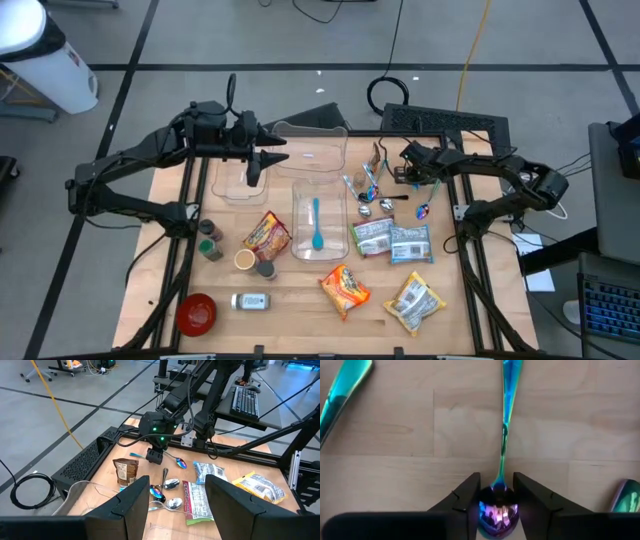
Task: Pick & Place Food Item
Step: Put the top purple spoon into the bottom right transparent bin
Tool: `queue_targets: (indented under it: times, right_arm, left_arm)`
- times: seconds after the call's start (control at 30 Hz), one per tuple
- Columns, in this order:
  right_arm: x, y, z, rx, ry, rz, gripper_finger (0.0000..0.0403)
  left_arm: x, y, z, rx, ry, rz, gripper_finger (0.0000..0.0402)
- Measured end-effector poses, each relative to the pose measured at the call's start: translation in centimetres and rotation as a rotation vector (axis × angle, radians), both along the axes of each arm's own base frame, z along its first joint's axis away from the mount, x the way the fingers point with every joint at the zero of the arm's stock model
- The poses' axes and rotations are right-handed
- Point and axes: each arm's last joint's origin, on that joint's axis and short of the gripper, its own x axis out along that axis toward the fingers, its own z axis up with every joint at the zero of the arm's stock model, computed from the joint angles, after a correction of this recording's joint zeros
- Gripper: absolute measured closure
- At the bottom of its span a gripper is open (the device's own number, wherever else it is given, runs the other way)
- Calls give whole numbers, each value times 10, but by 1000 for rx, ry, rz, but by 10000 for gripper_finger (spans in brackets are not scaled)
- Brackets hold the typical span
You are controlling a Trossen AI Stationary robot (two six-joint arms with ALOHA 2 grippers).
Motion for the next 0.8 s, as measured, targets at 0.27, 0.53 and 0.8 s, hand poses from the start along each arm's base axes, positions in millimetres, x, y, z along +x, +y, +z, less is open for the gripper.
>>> queue_targets:
  times: [0.27,0.53,0.8]
  right_arm:
    - [0,1,0,16,-8,23,350]
    - [0,2,0,24,-14,31,394]
    - [-1,4,4,36,-56,41,400]
  left_arm:
    - [0,0,0,0,0,0,204]
    - [0,0,0,0,4,0,204]
    - [-1,0,-2,4,22,-3,204]
